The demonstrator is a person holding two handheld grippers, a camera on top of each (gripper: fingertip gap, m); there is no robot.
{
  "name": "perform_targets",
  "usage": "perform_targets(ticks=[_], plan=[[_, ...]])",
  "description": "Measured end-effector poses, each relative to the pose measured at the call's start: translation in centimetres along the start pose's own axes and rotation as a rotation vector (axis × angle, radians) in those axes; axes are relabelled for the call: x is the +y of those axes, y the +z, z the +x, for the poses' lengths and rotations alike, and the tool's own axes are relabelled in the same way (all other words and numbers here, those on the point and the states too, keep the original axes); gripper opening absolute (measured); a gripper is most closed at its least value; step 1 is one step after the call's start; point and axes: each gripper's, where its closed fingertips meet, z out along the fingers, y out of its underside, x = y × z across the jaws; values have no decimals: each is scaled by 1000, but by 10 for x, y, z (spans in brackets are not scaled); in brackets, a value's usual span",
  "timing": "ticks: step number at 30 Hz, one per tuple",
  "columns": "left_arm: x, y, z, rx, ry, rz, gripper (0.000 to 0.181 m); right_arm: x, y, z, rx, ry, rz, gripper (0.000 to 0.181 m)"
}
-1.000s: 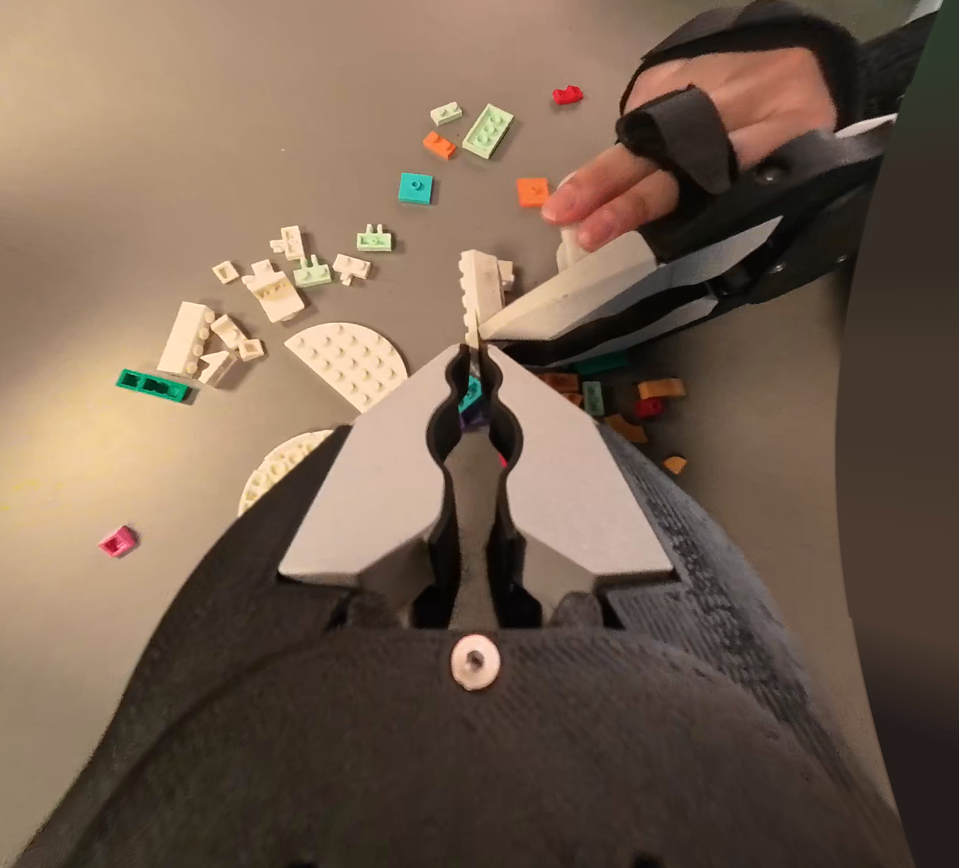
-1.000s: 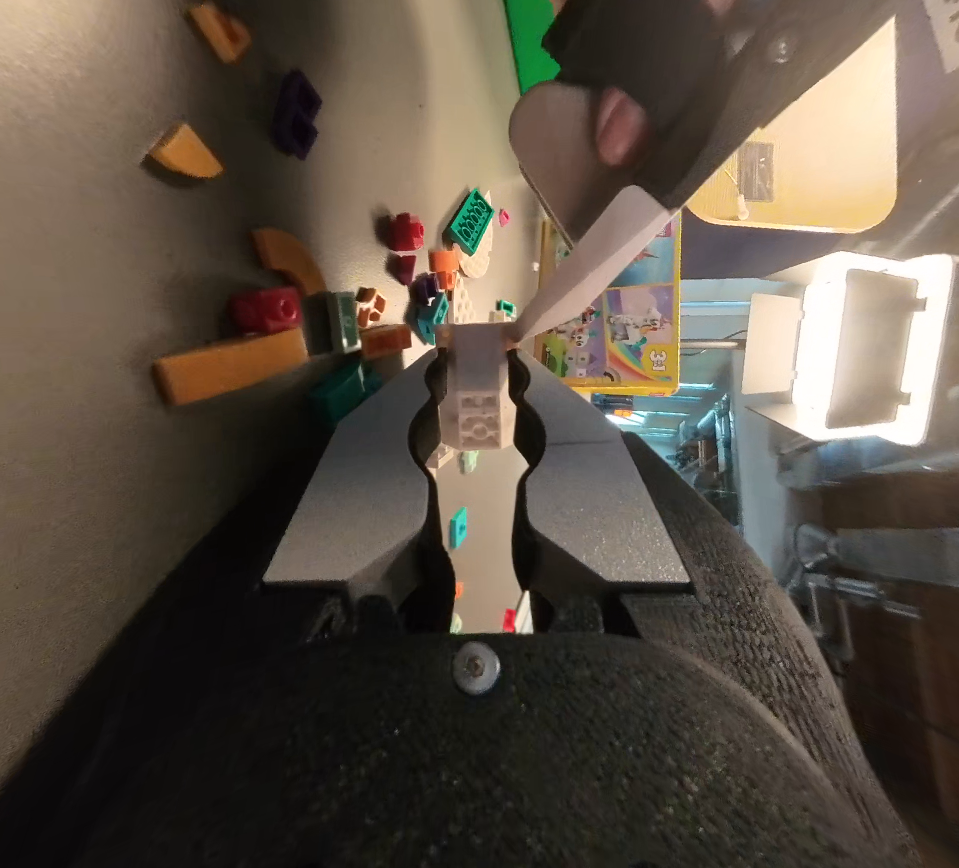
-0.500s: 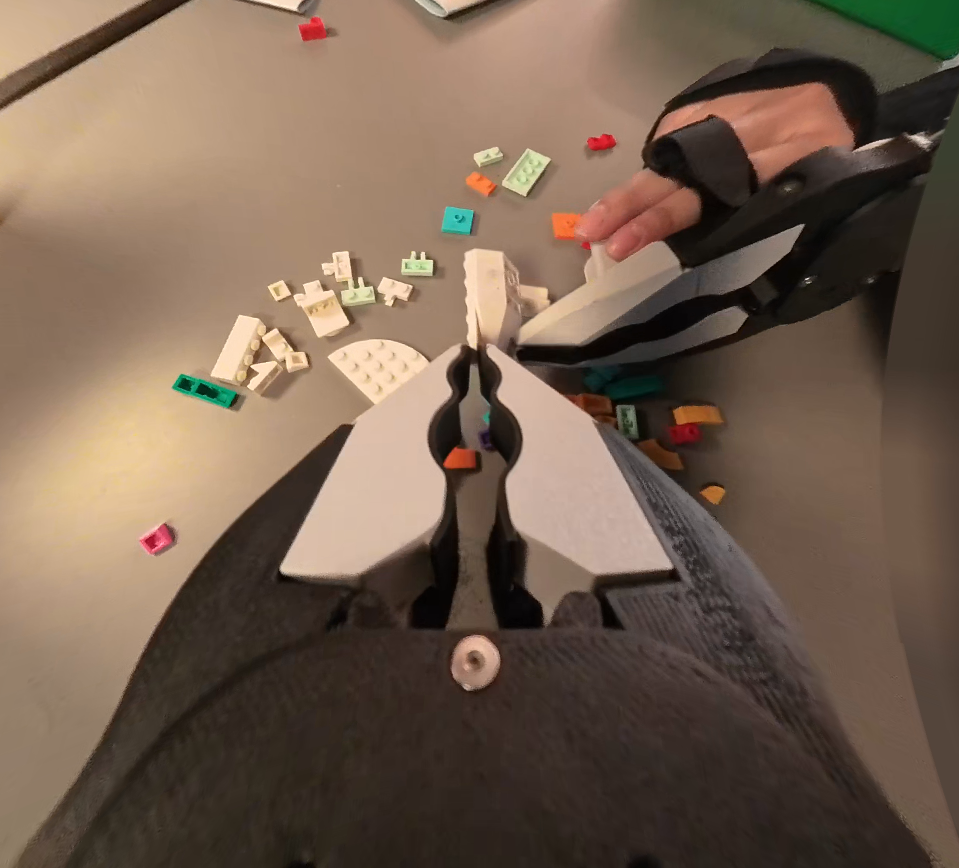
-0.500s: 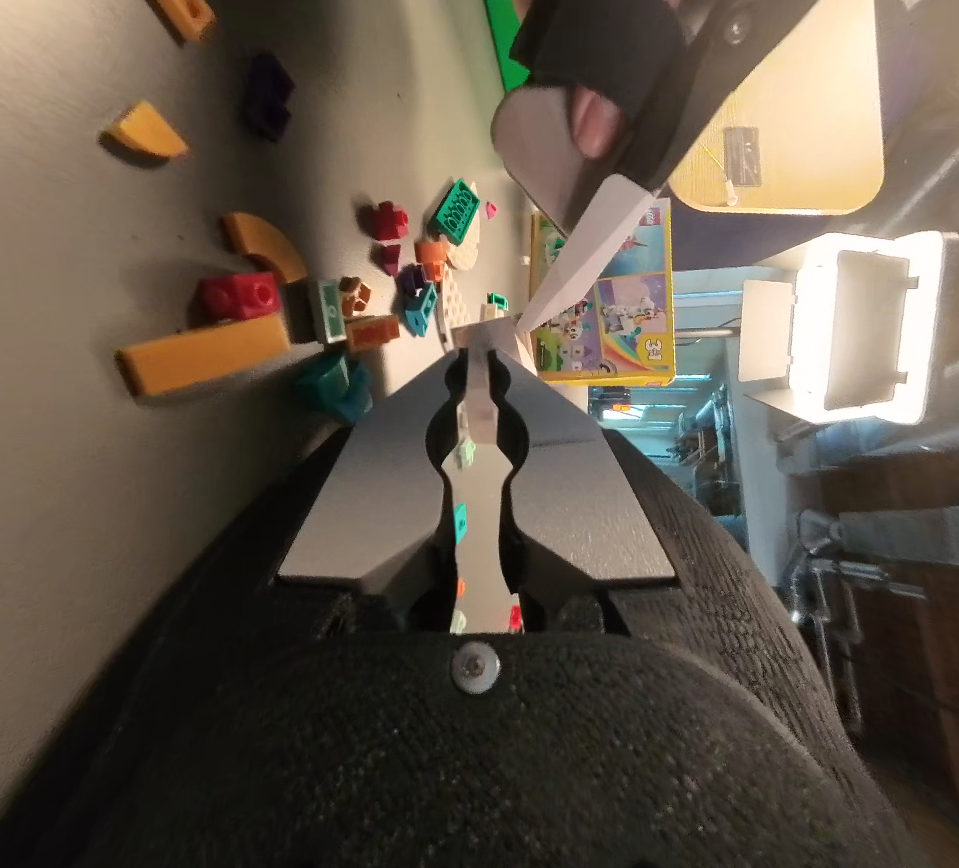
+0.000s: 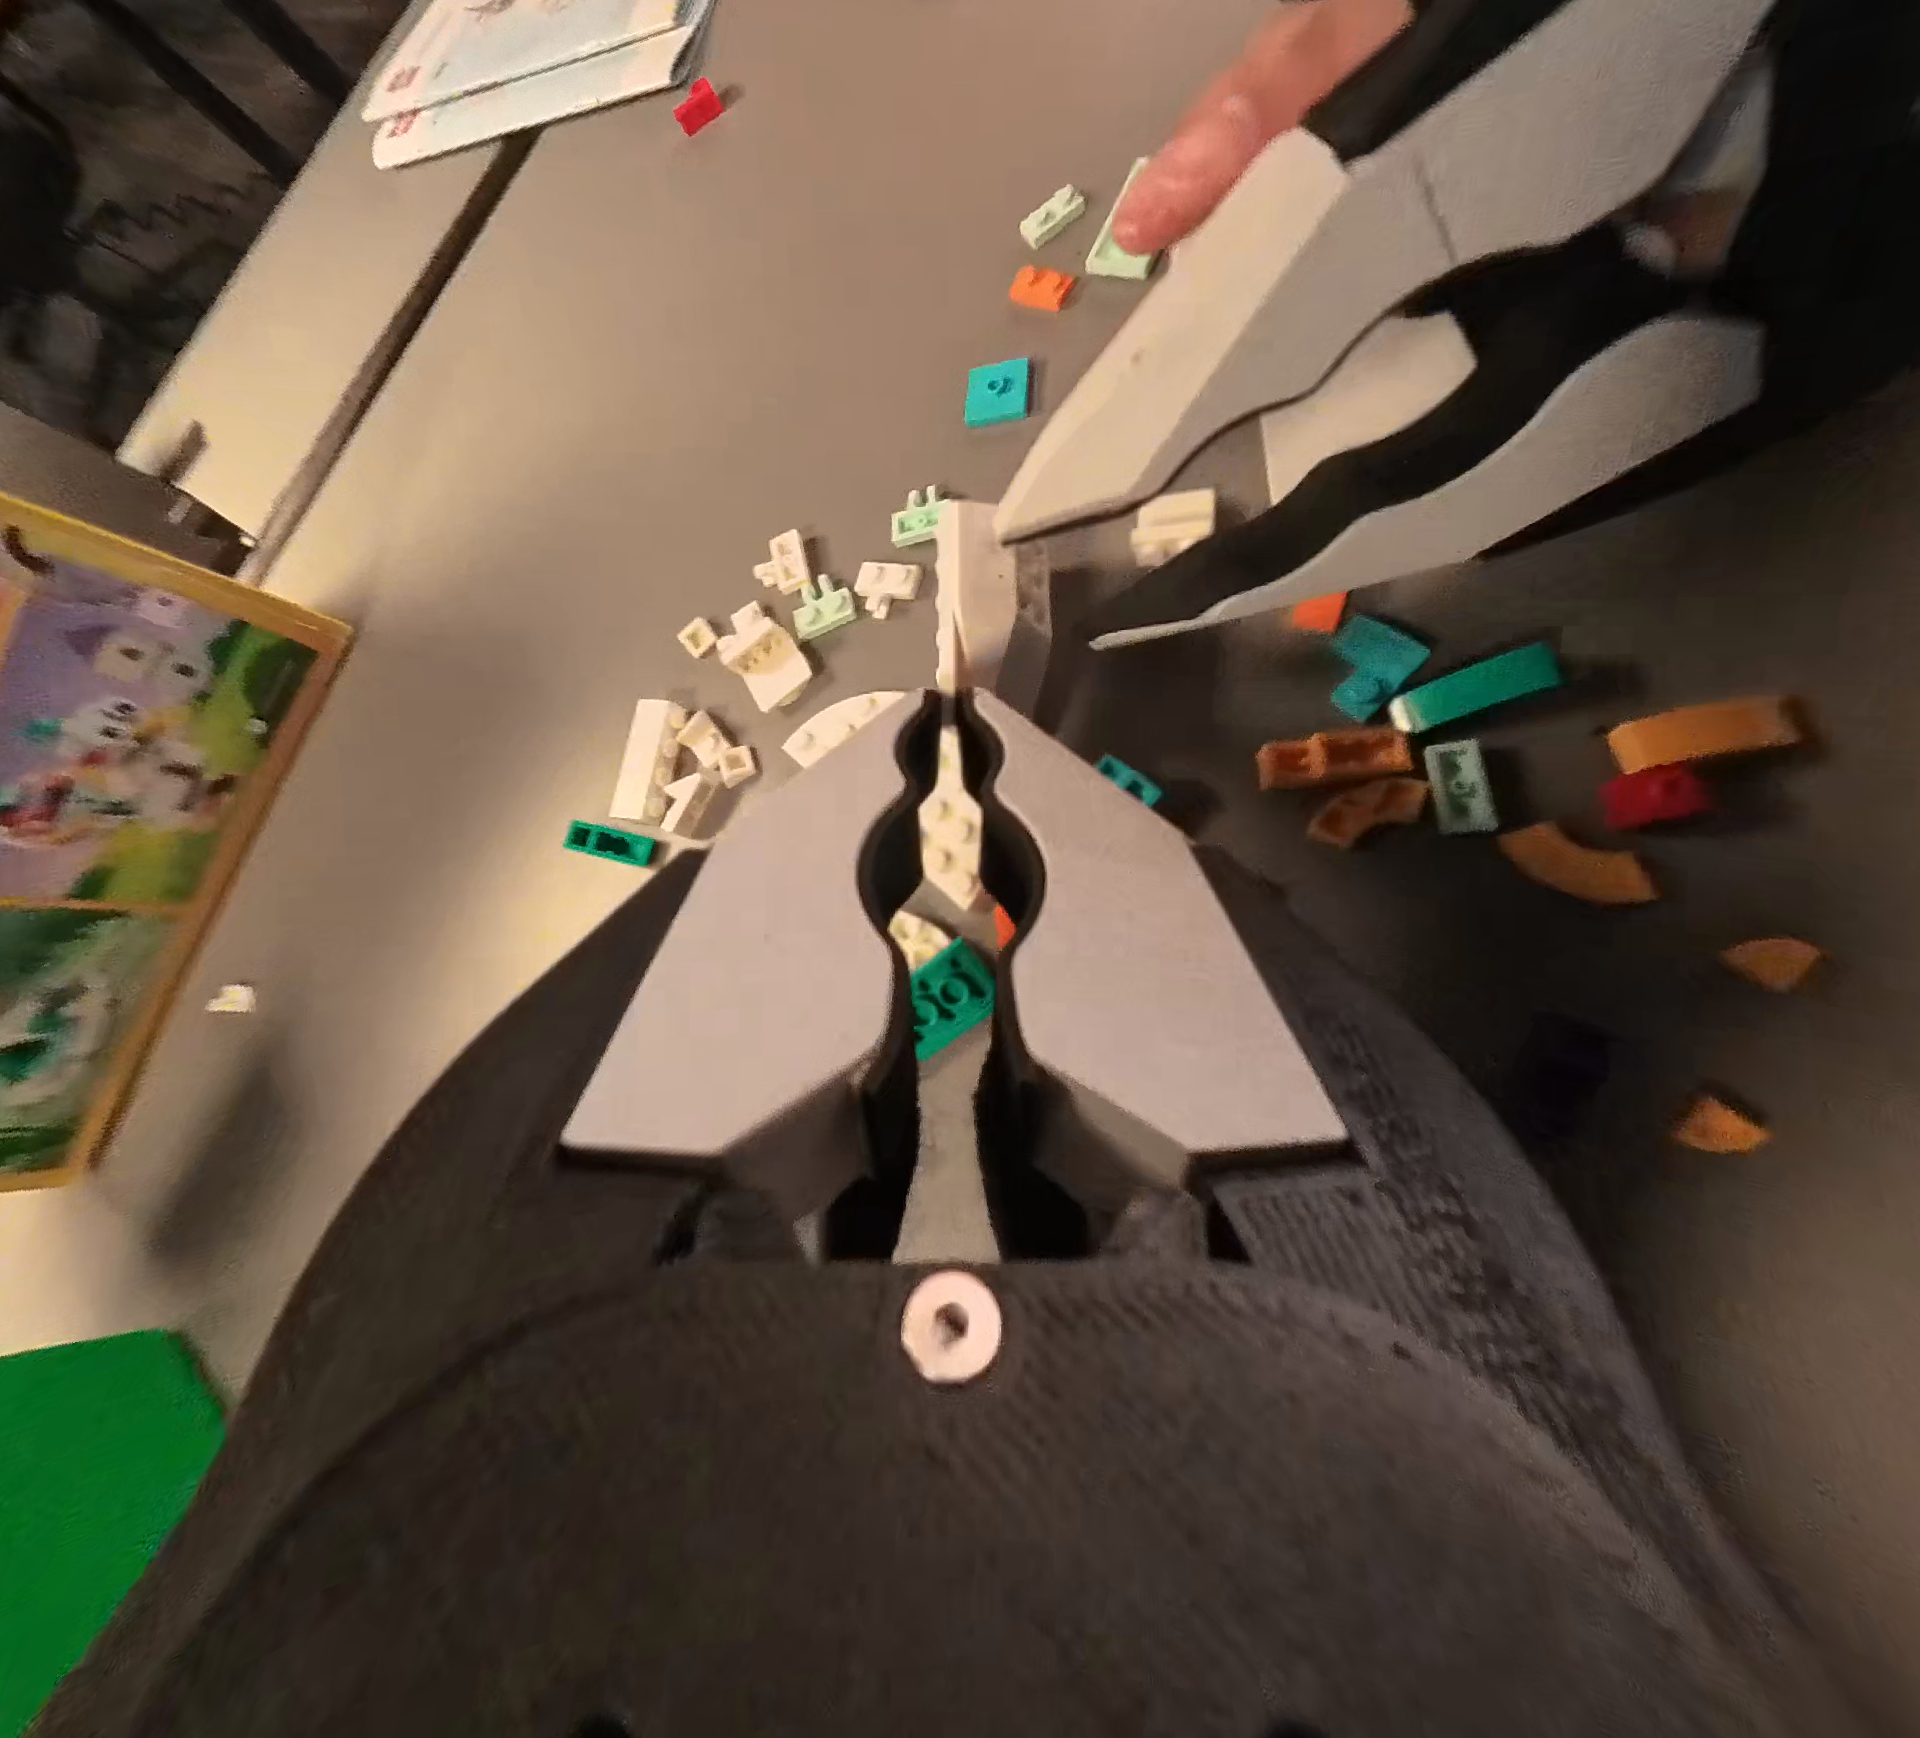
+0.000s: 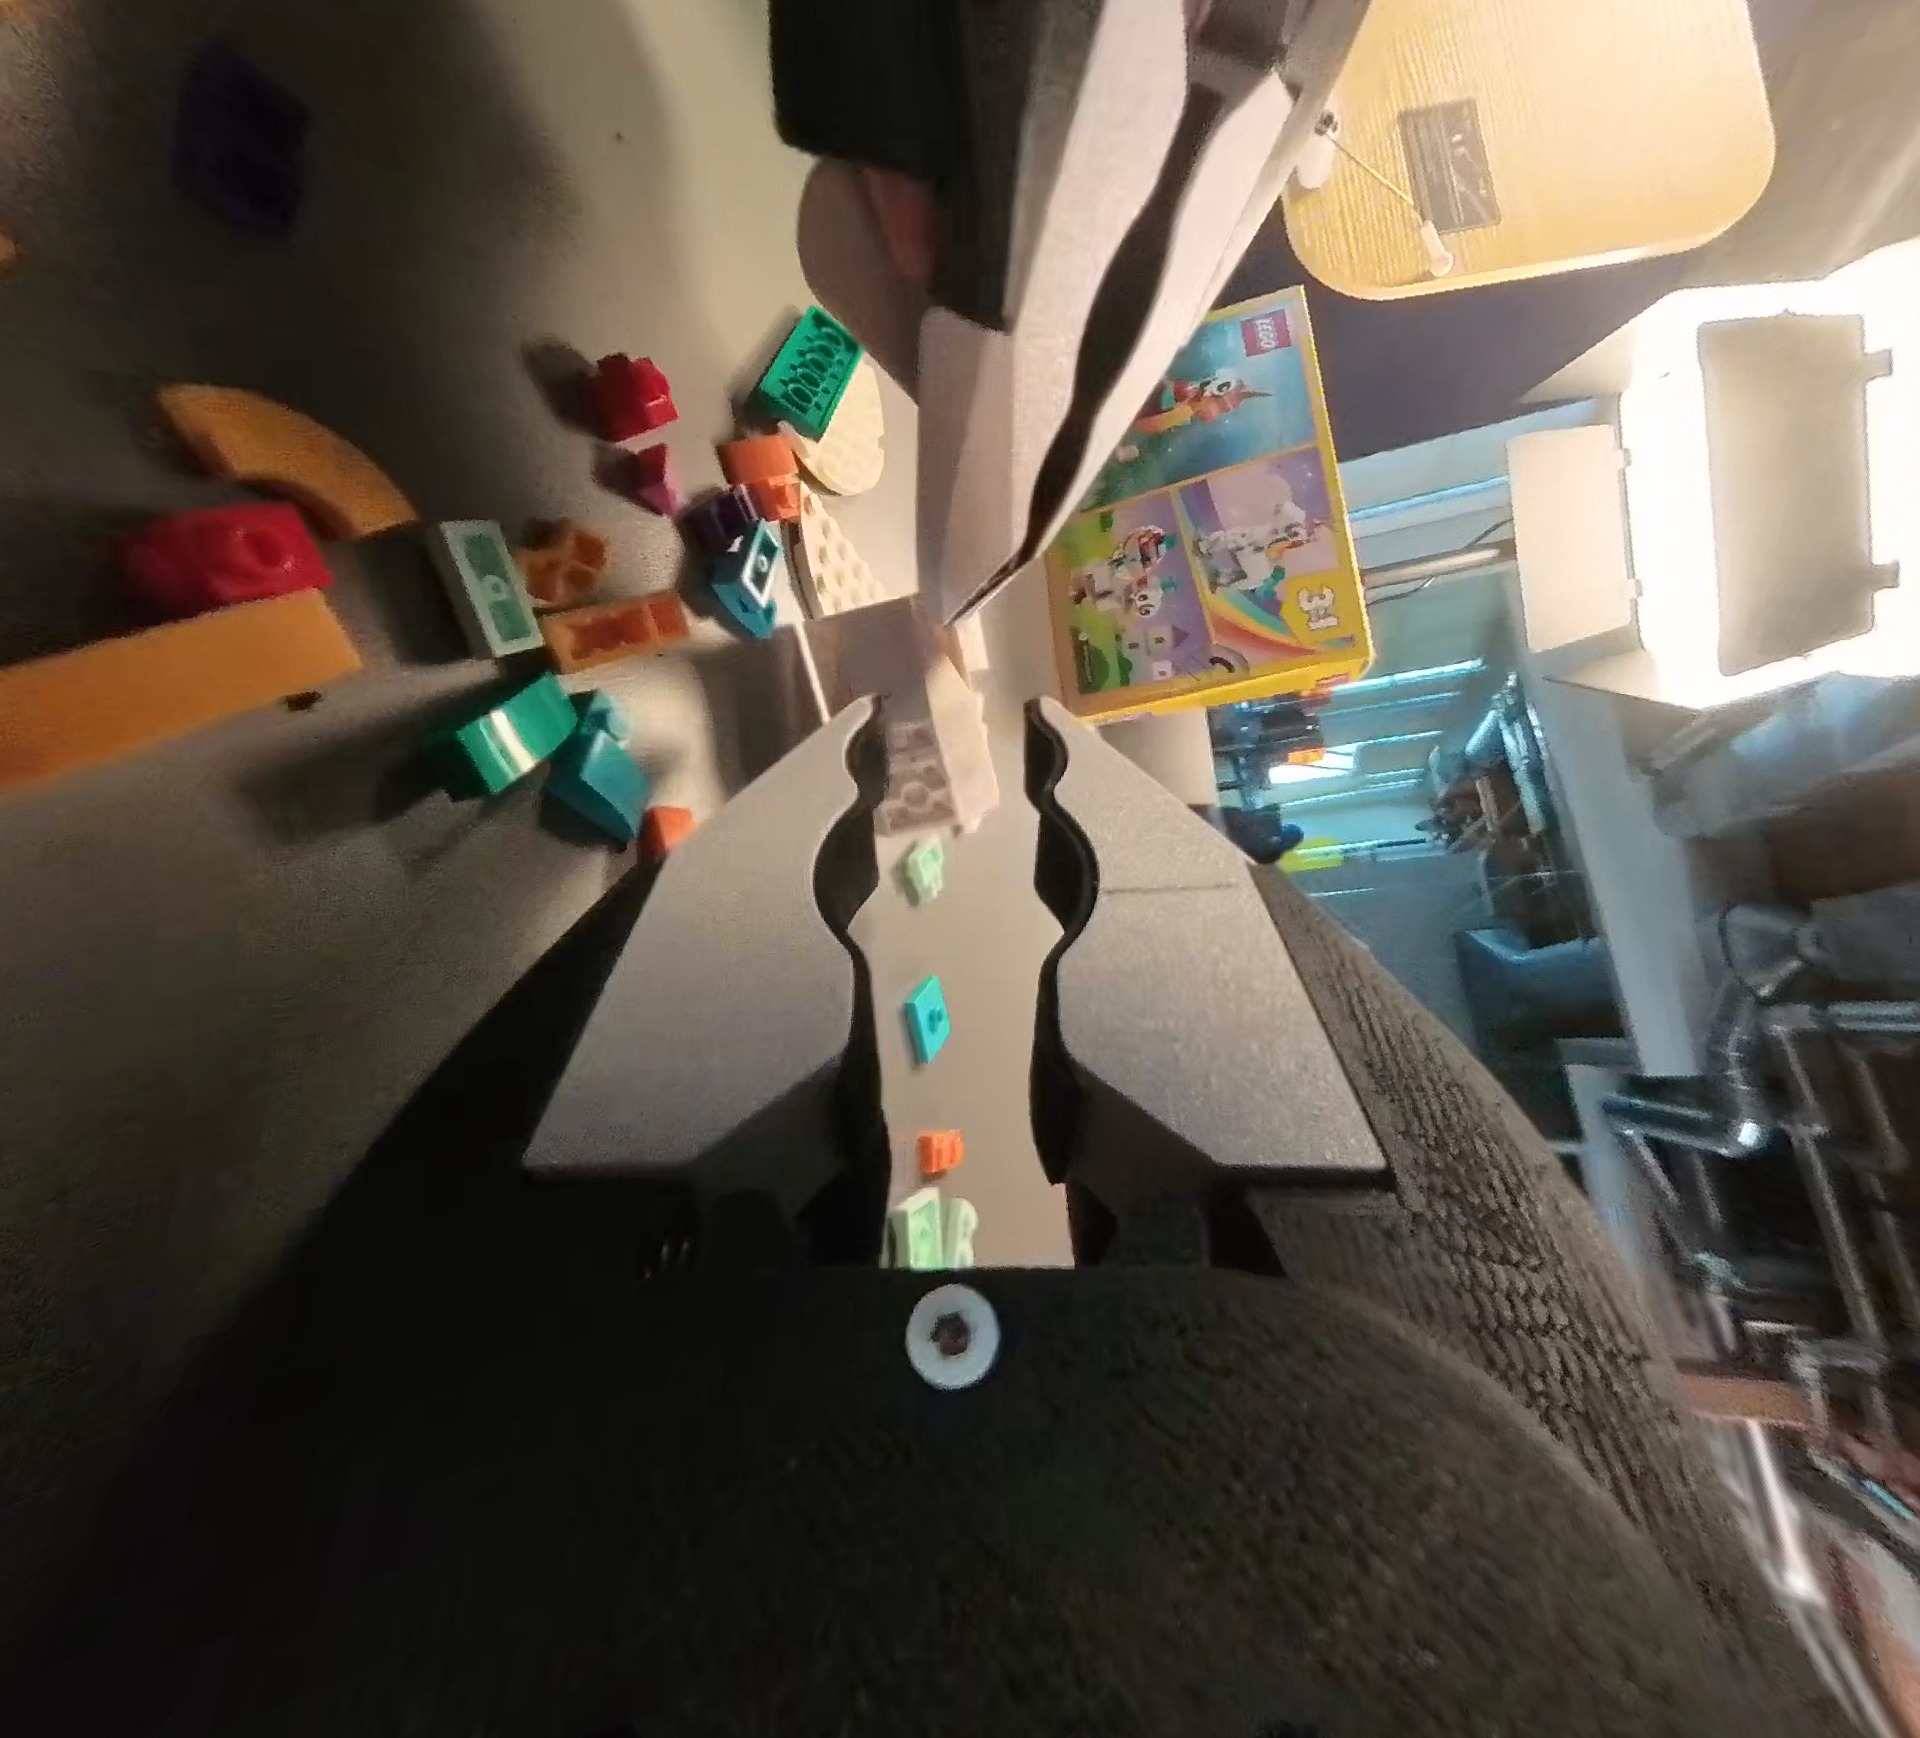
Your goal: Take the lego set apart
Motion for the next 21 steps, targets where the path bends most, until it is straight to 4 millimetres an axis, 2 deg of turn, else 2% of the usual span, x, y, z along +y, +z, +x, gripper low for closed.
perform_targets(ticks=[5, 21], plan=[[-1, 1, 3, -33, 88, -5, 2, 3, 1, -3, -30, 37, -10, 26], [-3, -1, 11, 17, 54, 24, 1, 5, 2, -9, -71, 65, -13, 24]])
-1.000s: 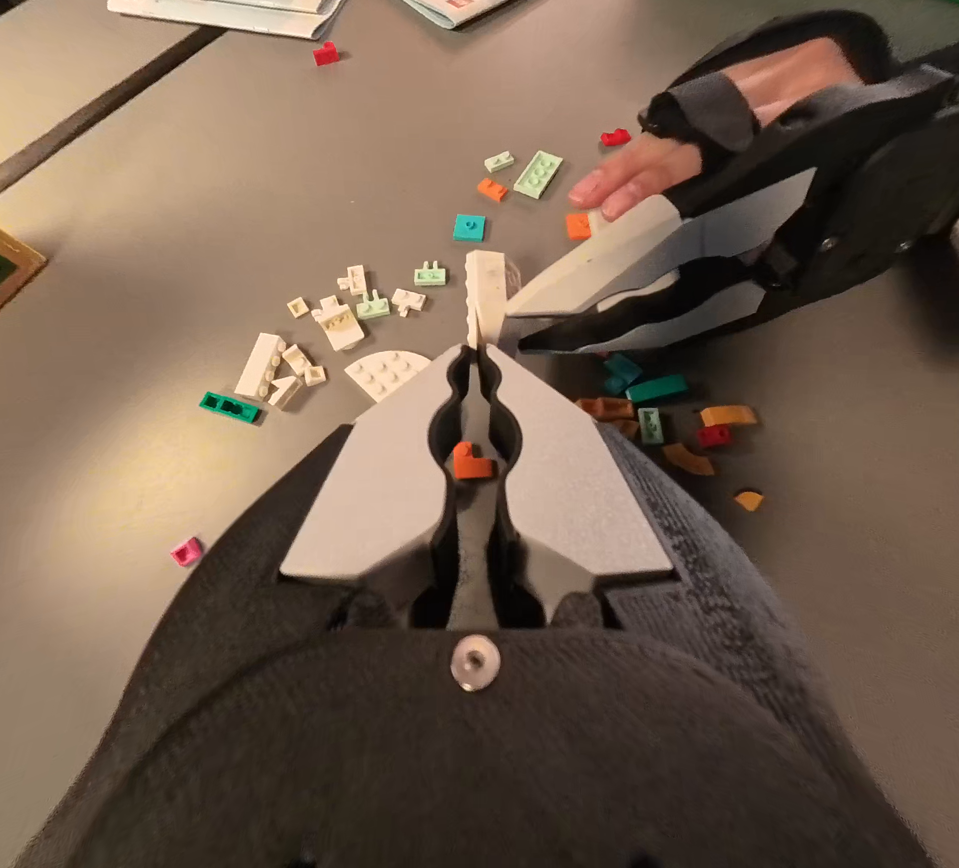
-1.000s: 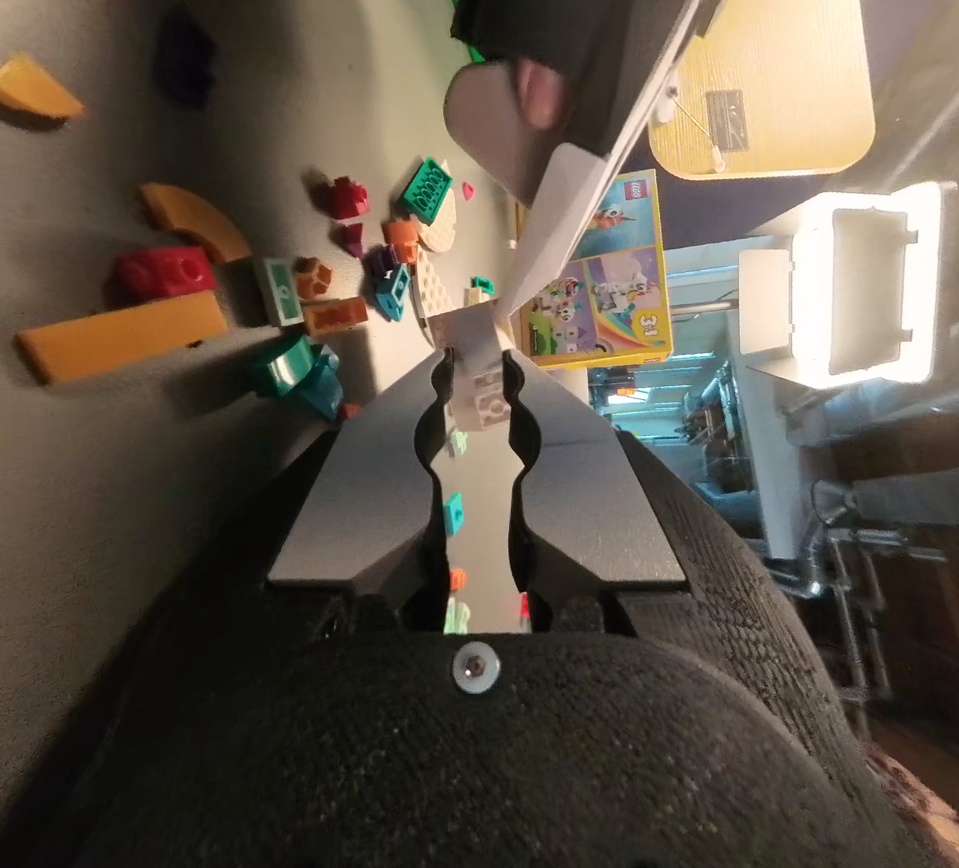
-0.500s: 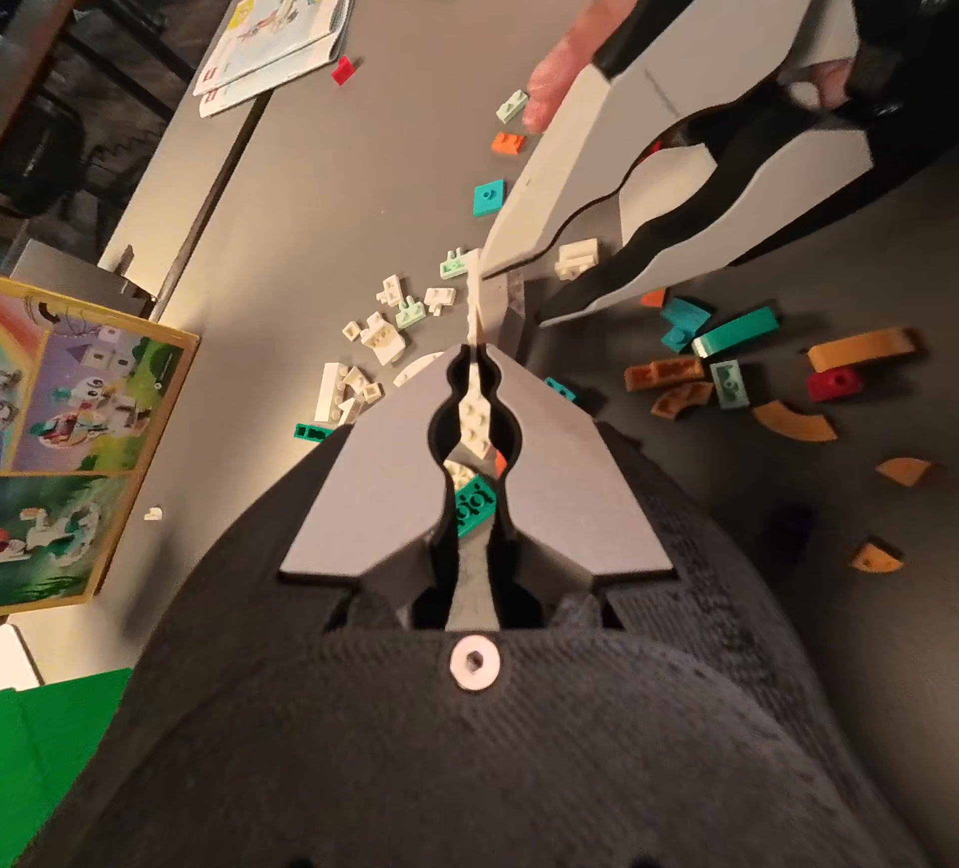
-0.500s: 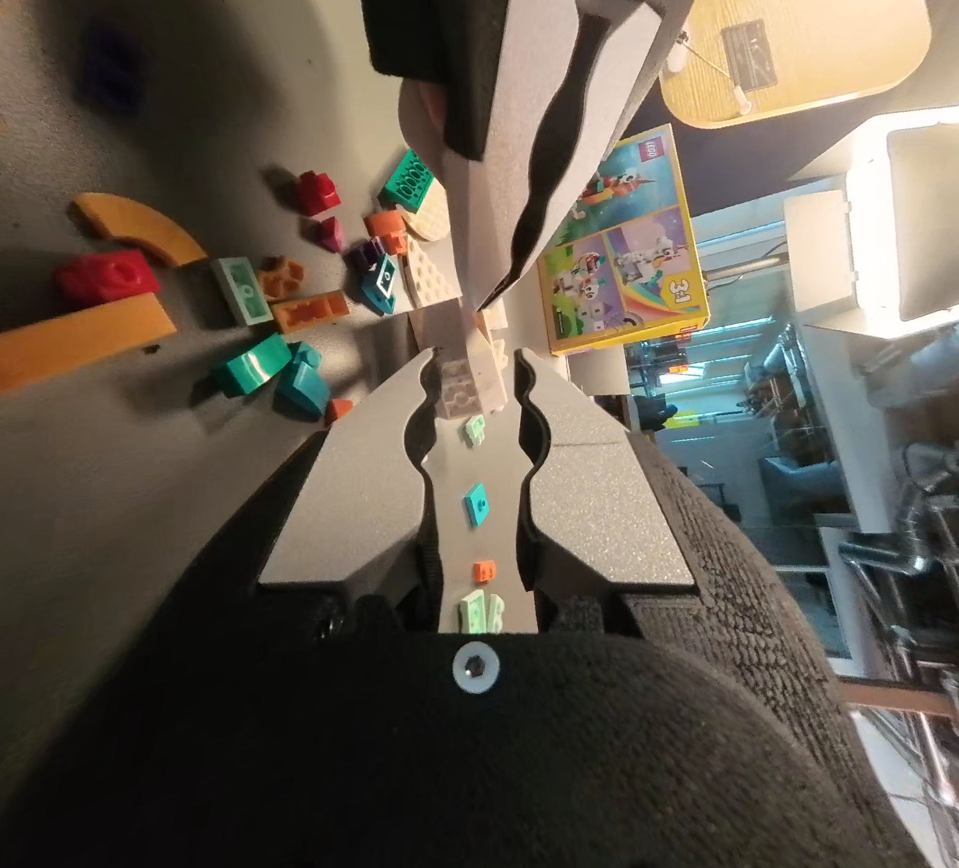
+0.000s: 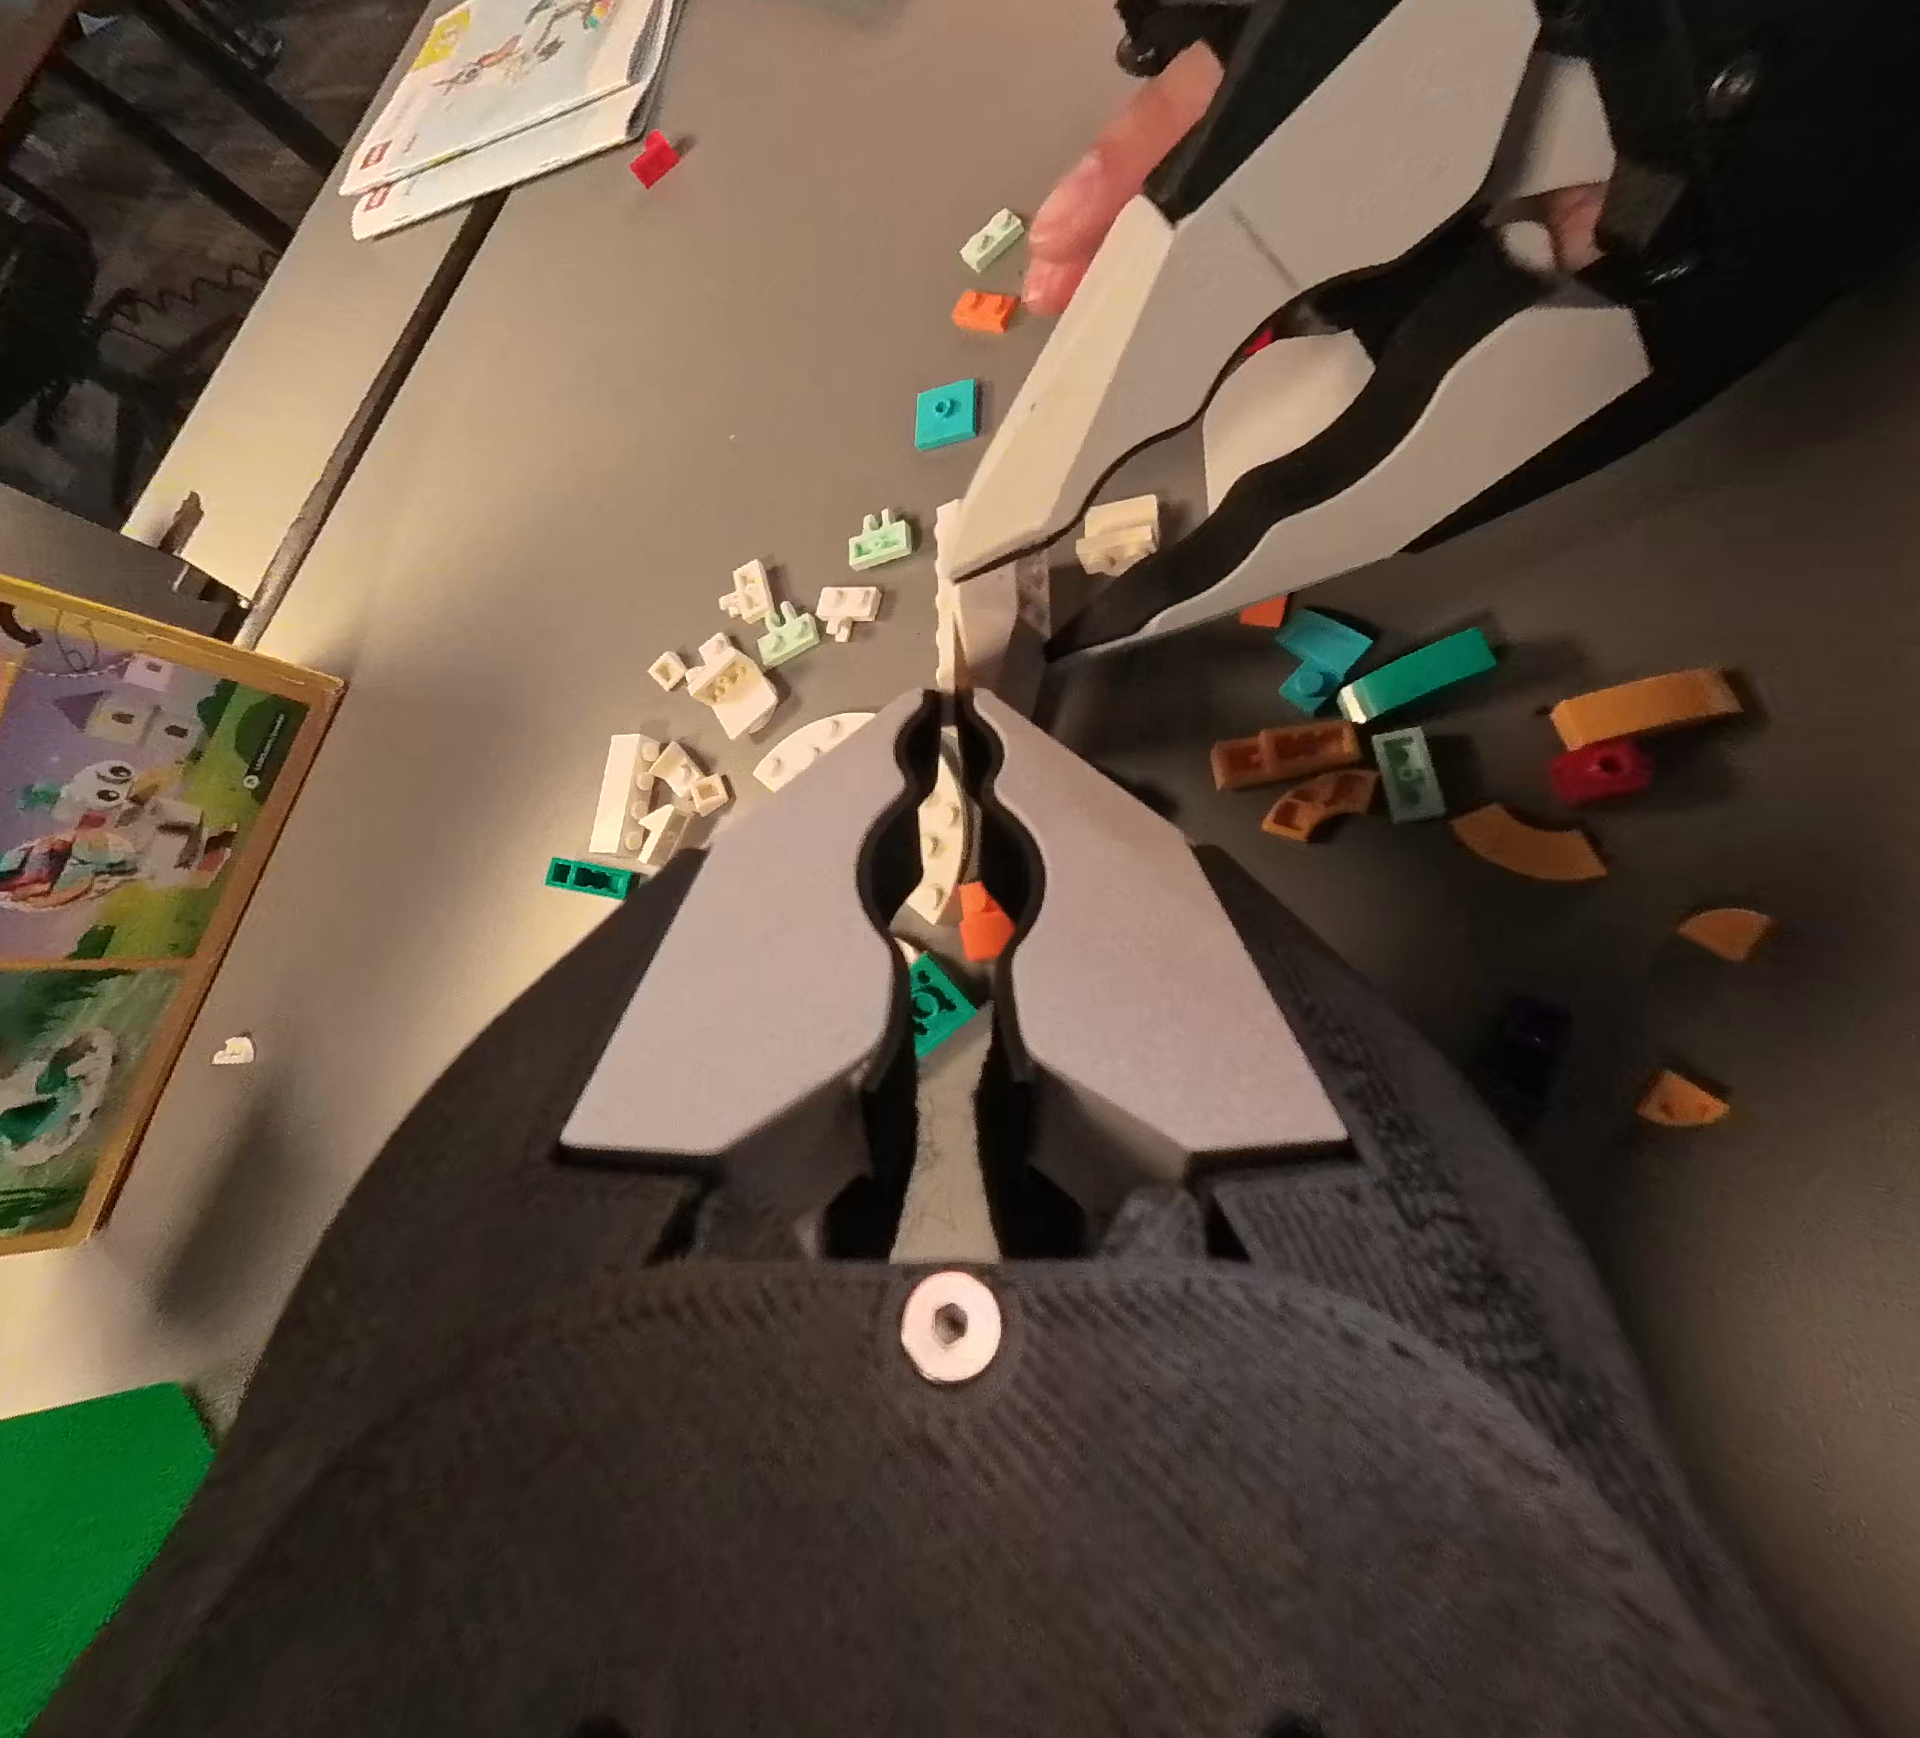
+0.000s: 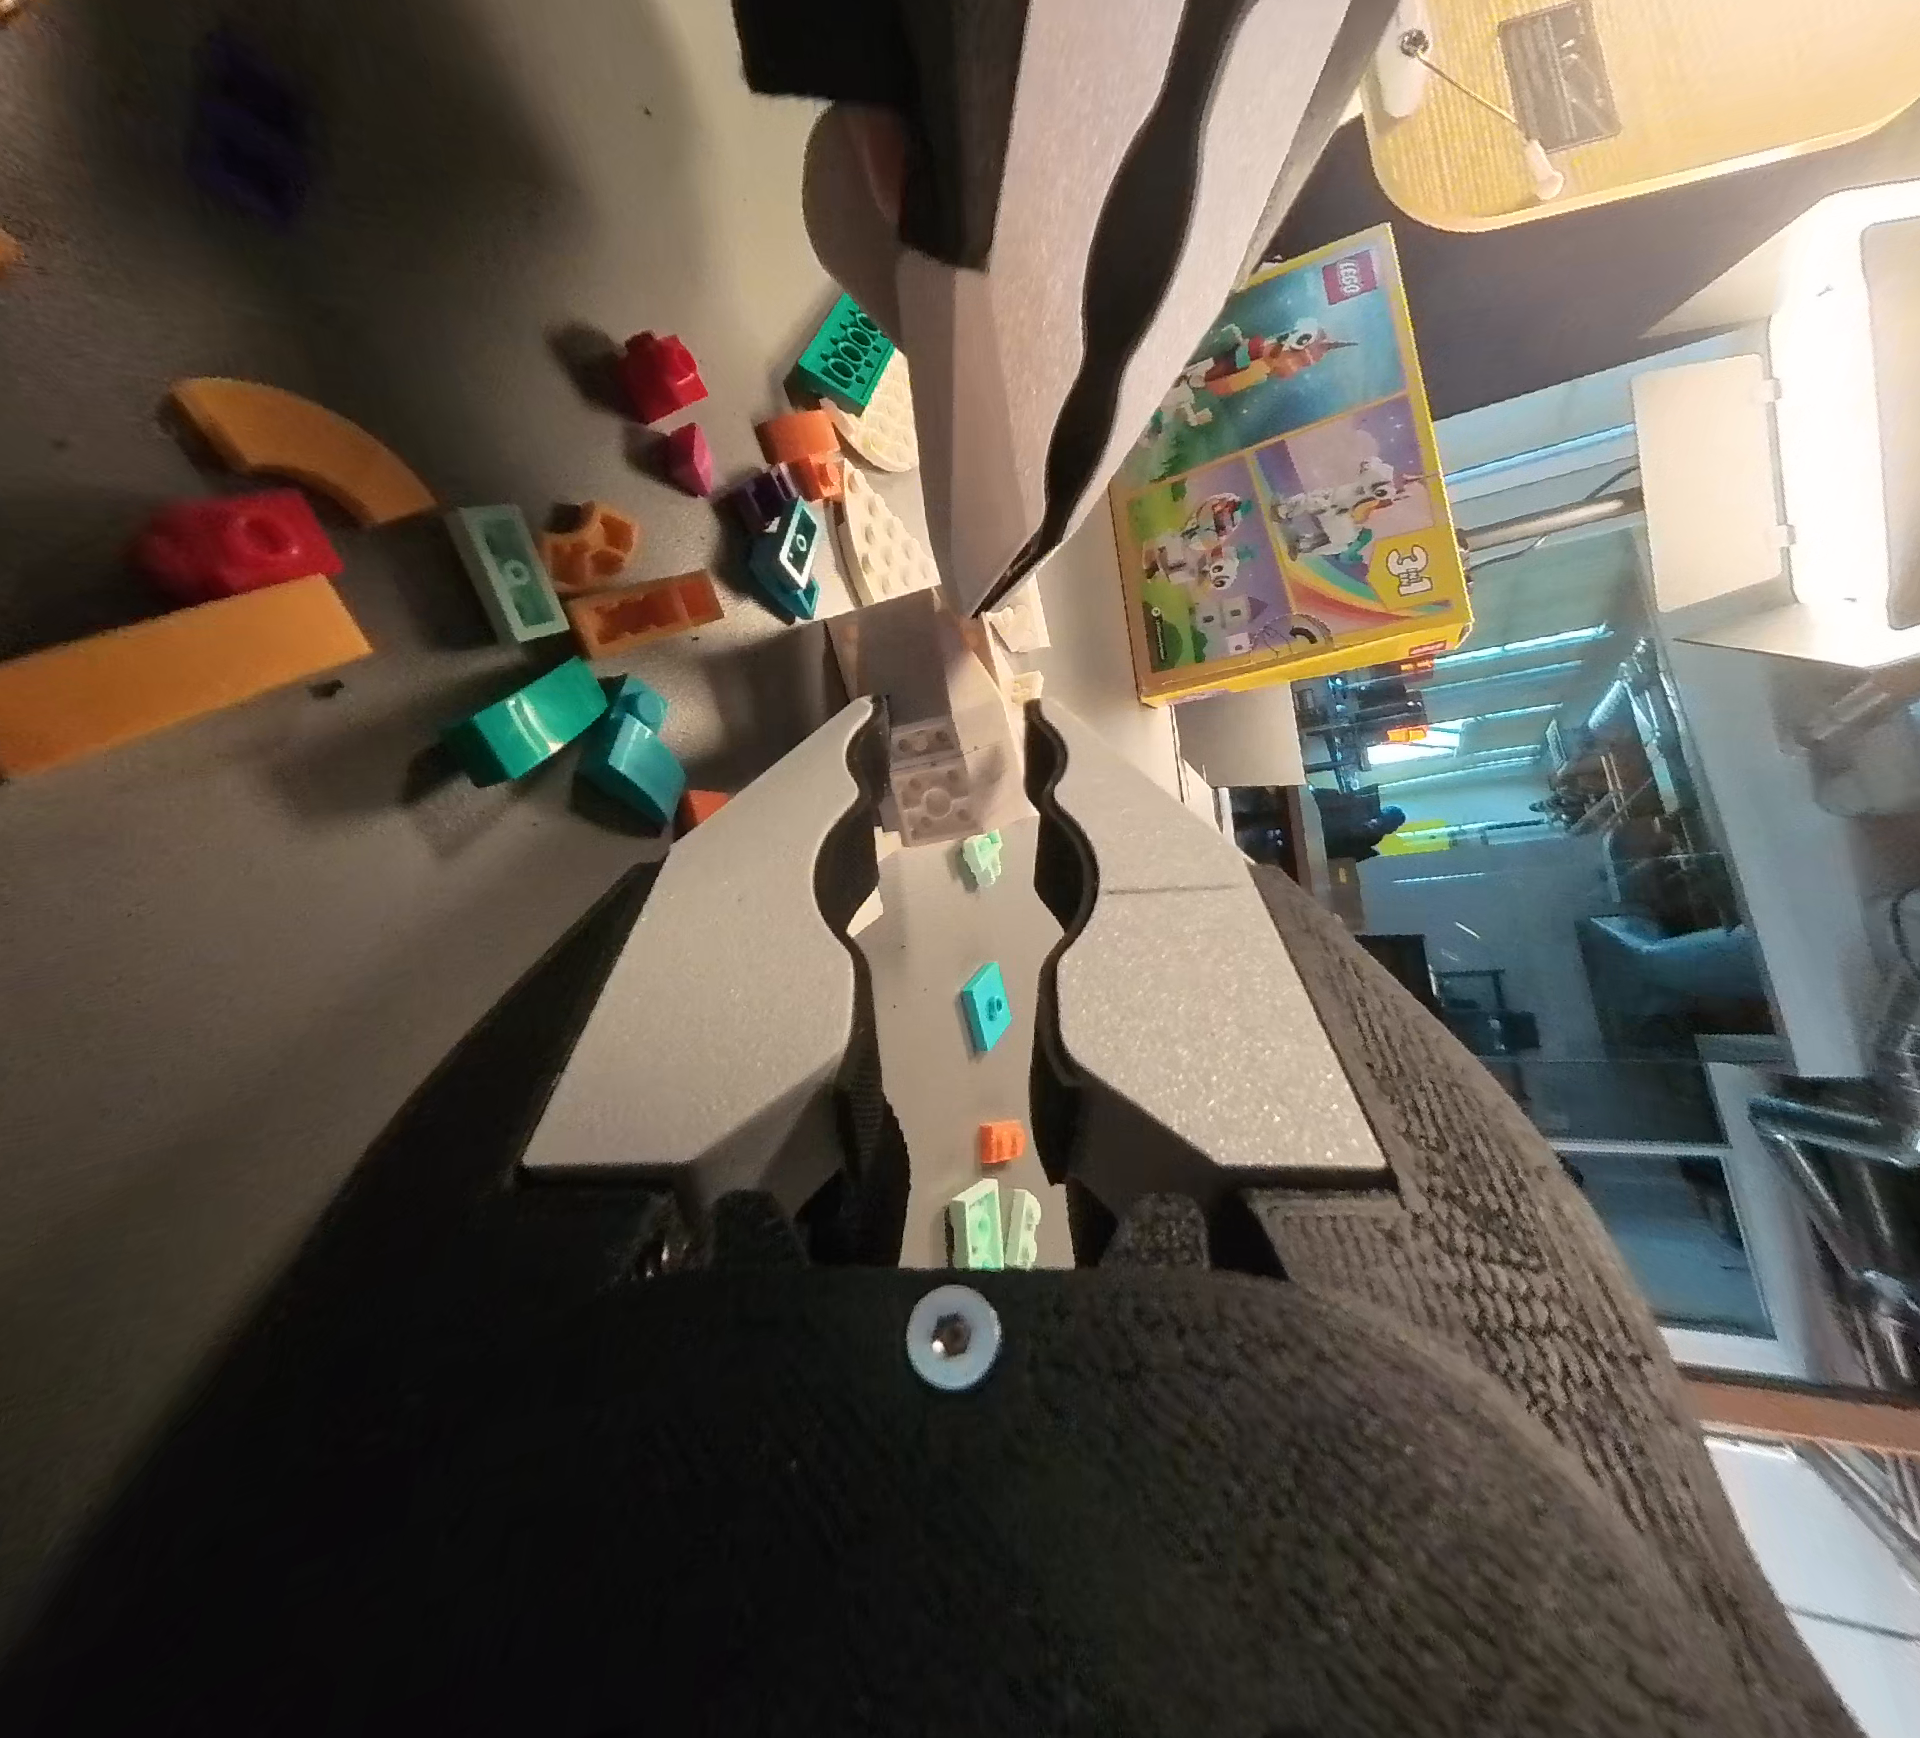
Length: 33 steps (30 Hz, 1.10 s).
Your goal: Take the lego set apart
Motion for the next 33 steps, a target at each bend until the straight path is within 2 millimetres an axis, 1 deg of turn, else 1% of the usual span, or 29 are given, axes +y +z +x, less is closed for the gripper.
perform_targets(ticks=[11, 19, 22, 25, 29, 33], plan=[[1, 0, -1, 8, -30, 8, 1, -1, 0, -1, -3, -8, 5, 22], [3, 0, -2, 19, -53, 4, 1, -8, -2, -3, -13, 3, 41, 25], [1, 0, 4, 76, -111, 20, 1, -8, -2, -2, -15, 17, 38, 28], [1, -1, 3, 98, -158, 25, 1, -7, -2, -1, -7, 6, 33, 30], [-7, -7, 1, 163, -296, 81, 1, -7, -2, -1, 10, -42, 23, 30], [-6, -7, 1, 191, -337, 88, 2, -8, -2, 0, 27, -82, 16, 31]])
